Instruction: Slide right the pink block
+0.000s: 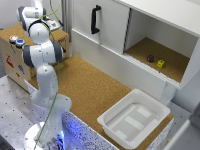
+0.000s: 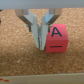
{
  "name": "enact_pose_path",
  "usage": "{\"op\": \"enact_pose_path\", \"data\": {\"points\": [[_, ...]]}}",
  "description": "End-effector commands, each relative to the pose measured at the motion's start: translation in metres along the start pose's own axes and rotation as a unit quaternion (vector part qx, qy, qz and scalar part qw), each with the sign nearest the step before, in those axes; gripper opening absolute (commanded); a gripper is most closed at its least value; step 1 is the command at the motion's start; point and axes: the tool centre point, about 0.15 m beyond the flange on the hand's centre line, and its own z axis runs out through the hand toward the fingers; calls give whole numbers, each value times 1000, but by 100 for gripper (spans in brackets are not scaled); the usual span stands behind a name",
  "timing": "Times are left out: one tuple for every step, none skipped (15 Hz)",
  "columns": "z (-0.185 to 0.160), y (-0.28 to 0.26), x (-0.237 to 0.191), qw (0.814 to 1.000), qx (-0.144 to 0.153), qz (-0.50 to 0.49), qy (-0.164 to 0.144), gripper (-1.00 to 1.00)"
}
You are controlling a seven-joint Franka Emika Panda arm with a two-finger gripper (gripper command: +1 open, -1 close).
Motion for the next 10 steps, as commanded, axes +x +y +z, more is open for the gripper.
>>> {"op": "enact_pose_path", "data": {"points": [[5,27,-6,998,-27,-10,50,-100],[4,30,-4,998,-28,-11,50,-100],[3,36,0,998,-31,-14,48,-100],[3,41,2,998,-33,-14,48,-100],[3,46,3,998,-35,-11,46,-100],[4,52,4,998,-37,-11,46,-100],[7,58,4,998,-39,-12,42,-100],[7,66,4,998,-43,-8,41,-100],[4,74,5,998,-49,-4,44,-100],[1,81,6,998,-54,-3,44,-100]]}}
